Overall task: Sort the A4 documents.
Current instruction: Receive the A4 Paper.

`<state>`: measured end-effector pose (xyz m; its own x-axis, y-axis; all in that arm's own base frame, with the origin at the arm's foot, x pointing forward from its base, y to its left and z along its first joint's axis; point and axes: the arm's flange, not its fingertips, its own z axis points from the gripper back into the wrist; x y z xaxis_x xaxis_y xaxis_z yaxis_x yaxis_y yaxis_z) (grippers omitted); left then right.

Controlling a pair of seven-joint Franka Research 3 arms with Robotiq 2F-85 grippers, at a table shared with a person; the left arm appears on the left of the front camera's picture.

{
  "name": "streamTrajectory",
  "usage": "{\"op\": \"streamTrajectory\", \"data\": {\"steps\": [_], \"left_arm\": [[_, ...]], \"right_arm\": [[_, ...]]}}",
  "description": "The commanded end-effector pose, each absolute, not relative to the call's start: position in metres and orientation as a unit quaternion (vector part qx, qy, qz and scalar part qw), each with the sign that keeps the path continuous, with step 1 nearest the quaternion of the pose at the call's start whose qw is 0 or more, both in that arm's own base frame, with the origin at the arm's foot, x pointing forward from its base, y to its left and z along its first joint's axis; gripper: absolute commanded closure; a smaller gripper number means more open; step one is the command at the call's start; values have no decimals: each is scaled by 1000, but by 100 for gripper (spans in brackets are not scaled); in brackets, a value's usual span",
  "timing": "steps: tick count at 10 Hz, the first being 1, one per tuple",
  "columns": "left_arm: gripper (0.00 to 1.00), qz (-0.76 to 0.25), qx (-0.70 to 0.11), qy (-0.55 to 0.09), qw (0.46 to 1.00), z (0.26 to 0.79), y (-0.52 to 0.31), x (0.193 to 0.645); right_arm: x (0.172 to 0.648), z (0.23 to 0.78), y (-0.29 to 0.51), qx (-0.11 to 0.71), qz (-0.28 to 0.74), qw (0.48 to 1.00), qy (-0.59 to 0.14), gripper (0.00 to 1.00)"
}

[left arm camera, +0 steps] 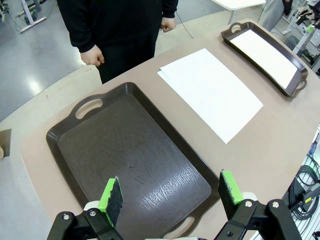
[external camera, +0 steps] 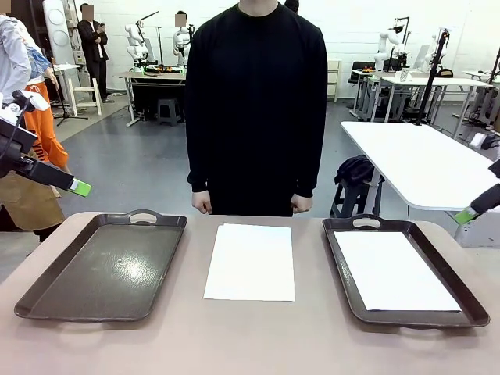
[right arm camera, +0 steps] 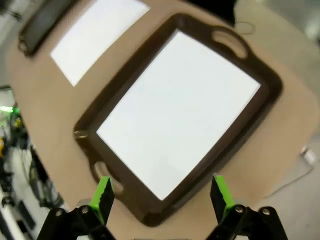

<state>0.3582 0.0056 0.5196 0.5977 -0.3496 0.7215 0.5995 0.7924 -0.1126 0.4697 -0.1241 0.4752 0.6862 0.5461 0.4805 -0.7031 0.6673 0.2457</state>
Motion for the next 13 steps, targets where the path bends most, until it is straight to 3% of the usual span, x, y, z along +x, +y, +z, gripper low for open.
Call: {"op": "streamTrajectory", "data": {"steps": [1, 4, 5, 9, 13], "left_arm": [[0, -272, -180, -360, 874, 518, 7, 359], [0, -272, -180, -360, 874, 518, 7, 359], [0, -272, -180, -360, 874, 518, 7, 359], [0, -272, -180, -360, 874, 518, 7, 359], [0, -272, -180, -360, 874, 518, 7, 359]], "right_arm": [[437, 473, -120, 267, 433, 833, -217, 0], [417, 500, -115, 386, 487, 747, -239, 0], [412, 509, -113, 389, 494, 735, -253, 0], [420, 526, -88, 388, 511, 728, -242, 0], [428, 521, -61, 334, 507, 756, -244, 0]]}}
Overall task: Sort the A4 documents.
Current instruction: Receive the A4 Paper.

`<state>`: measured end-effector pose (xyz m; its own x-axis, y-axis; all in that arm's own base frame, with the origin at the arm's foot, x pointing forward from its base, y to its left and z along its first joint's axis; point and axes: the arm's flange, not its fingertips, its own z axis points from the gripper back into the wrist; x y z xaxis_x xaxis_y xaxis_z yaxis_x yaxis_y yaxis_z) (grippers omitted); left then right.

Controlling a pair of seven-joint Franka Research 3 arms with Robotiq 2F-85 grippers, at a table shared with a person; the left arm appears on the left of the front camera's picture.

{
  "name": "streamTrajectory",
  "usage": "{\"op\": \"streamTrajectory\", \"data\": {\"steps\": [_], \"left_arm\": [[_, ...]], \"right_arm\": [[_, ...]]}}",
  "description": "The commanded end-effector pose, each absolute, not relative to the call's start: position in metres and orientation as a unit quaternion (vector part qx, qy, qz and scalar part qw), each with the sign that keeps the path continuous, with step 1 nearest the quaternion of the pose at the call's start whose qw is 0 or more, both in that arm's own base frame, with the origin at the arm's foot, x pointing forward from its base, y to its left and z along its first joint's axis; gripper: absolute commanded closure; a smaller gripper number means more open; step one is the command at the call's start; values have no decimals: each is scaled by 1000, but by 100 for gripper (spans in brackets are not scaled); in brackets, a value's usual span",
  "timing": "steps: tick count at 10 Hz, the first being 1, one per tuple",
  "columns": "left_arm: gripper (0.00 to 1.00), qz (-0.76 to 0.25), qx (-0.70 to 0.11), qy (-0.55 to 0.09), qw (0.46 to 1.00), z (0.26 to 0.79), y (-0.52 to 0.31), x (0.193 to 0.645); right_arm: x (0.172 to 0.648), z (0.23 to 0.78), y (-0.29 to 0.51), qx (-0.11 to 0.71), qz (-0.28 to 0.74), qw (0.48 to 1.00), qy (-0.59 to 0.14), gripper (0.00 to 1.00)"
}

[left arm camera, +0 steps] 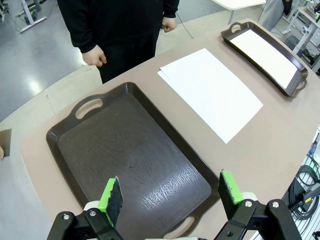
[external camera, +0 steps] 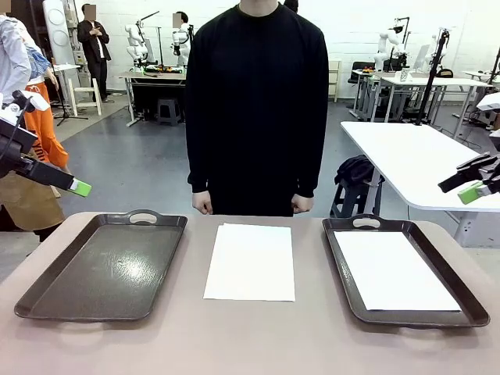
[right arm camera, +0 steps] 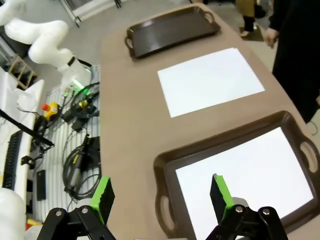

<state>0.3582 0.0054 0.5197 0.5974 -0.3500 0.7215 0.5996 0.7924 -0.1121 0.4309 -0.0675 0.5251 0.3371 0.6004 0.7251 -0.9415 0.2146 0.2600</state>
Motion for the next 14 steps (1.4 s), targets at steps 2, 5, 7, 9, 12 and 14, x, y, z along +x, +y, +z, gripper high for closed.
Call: {"op": "streamTrajectory", "data": {"steps": [2, 5, 7, 9, 12, 14], "left_arm": [[0, -272, -180, -360, 874, 518, 7, 359], [0, -272, -180, -360, 874, 518, 7, 359], [0, -272, -180, -360, 874, 518, 7, 359], [0, -272, -180, -360, 874, 518, 7, 359], [0, -272, -180, -360, 874, 518, 7, 359], [0, -272, -180, -360, 874, 518, 7, 359]], "right_arm": [[432, 519, -61, 332, 498, 764, -241, 0], [433, 516, -66, 329, 487, 772, -242, 0], [436, 520, -67, 332, 501, 760, -245, 0], [436, 520, -67, 332, 501, 760, -245, 0], [436, 520, -67, 332, 501, 760, -245, 0], [436, 520, -67, 332, 501, 760, -245, 0]]}}
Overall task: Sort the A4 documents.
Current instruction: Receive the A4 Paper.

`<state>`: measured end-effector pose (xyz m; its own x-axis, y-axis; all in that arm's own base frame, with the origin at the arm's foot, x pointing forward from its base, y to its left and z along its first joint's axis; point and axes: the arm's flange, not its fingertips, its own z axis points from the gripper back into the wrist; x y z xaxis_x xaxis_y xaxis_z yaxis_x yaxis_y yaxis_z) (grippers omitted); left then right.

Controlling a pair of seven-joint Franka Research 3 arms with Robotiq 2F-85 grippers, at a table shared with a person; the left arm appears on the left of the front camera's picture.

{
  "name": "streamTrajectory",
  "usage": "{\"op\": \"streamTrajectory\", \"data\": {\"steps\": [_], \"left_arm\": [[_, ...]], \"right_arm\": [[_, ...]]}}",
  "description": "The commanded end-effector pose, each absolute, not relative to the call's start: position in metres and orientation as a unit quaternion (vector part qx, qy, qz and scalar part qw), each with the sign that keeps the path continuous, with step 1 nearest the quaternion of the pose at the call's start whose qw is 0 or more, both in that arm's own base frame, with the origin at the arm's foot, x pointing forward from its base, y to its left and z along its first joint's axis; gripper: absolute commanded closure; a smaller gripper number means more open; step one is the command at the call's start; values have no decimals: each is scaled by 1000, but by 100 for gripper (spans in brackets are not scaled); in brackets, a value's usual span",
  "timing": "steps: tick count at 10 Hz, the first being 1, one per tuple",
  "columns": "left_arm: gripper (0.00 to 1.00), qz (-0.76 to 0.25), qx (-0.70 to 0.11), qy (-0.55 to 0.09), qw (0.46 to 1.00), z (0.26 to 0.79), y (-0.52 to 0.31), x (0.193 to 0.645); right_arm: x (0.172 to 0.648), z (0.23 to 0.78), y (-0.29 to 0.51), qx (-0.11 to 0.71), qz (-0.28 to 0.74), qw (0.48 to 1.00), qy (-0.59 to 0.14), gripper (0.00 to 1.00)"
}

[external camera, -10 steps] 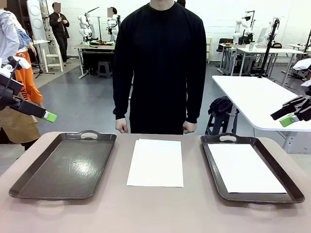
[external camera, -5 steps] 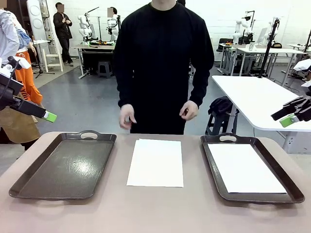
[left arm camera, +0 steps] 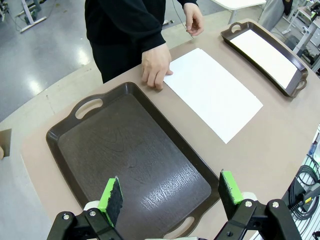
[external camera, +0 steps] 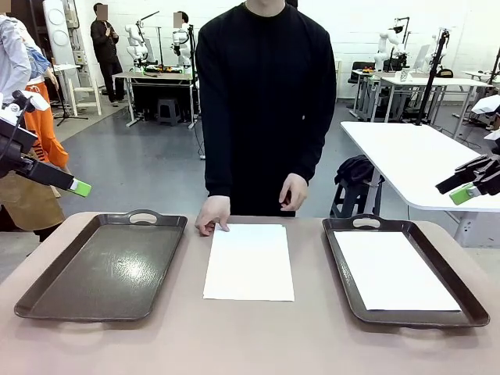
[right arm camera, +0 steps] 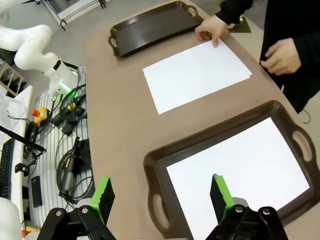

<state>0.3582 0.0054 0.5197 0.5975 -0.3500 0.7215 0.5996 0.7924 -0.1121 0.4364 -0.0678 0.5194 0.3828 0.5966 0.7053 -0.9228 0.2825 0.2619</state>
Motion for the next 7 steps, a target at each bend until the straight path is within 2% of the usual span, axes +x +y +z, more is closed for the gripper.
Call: {"op": "streamTrajectory", "data": {"steps": [1, 7], "left_arm": [[0, -272, -180, -360, 874, 518, 7, 359], [0, -272, -180, -360, 874, 518, 7, 359]], "right_arm": [[436, 520, -67, 332, 501, 760, -245, 0], [436, 520, -67, 332, 501, 760, -245, 0]]}}
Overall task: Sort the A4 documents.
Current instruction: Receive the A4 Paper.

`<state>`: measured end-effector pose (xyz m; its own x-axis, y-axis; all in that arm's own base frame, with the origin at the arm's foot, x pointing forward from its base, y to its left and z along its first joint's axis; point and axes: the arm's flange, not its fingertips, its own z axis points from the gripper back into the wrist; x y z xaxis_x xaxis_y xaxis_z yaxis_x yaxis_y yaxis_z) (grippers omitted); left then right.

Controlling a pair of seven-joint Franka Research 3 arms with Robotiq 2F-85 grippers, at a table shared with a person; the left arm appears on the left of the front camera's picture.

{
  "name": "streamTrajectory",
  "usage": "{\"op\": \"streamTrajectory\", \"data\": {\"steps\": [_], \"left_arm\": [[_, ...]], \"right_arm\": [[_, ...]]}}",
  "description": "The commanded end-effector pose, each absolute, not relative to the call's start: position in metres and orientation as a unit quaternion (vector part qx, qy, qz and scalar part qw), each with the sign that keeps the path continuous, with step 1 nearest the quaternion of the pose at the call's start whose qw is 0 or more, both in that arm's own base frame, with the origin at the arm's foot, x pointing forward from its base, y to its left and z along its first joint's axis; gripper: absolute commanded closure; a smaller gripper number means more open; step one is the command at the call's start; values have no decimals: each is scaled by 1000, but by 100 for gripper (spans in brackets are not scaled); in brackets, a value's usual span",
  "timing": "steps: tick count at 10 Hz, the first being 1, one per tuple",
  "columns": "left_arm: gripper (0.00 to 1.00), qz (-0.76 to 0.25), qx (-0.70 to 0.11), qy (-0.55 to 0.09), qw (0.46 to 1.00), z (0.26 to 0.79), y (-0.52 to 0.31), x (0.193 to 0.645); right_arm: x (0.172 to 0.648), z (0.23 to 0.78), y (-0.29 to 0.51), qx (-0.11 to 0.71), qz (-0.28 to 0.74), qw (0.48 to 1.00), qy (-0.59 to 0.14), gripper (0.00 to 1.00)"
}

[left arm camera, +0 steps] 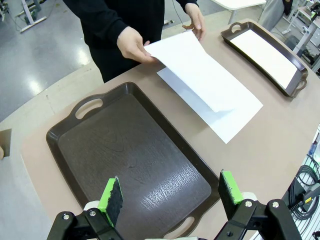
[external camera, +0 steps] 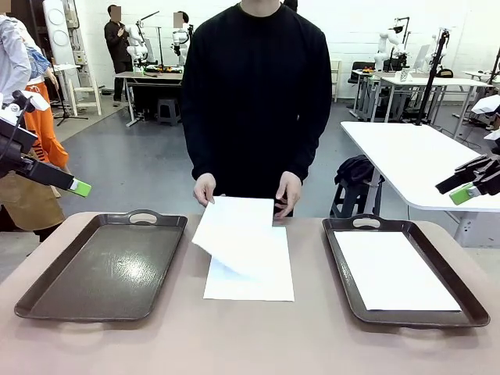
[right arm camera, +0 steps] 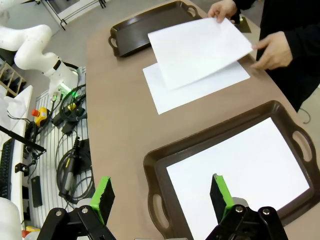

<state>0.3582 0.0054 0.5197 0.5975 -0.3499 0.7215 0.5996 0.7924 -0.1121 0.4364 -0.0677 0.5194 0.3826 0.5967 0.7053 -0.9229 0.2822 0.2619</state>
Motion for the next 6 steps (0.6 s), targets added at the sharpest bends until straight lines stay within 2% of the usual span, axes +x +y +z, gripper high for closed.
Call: {"op": "streamTrajectory", "data": {"steps": [1, 6], "left_arm": [[0, -272, -180, -360, 874, 518, 7, 359], [0, -272, -180, -360, 874, 518, 7, 359]], "right_arm": [[436, 520, -67, 332, 501, 760, -245, 0], [436, 520, -67, 332, 501, 760, -245, 0]]}}
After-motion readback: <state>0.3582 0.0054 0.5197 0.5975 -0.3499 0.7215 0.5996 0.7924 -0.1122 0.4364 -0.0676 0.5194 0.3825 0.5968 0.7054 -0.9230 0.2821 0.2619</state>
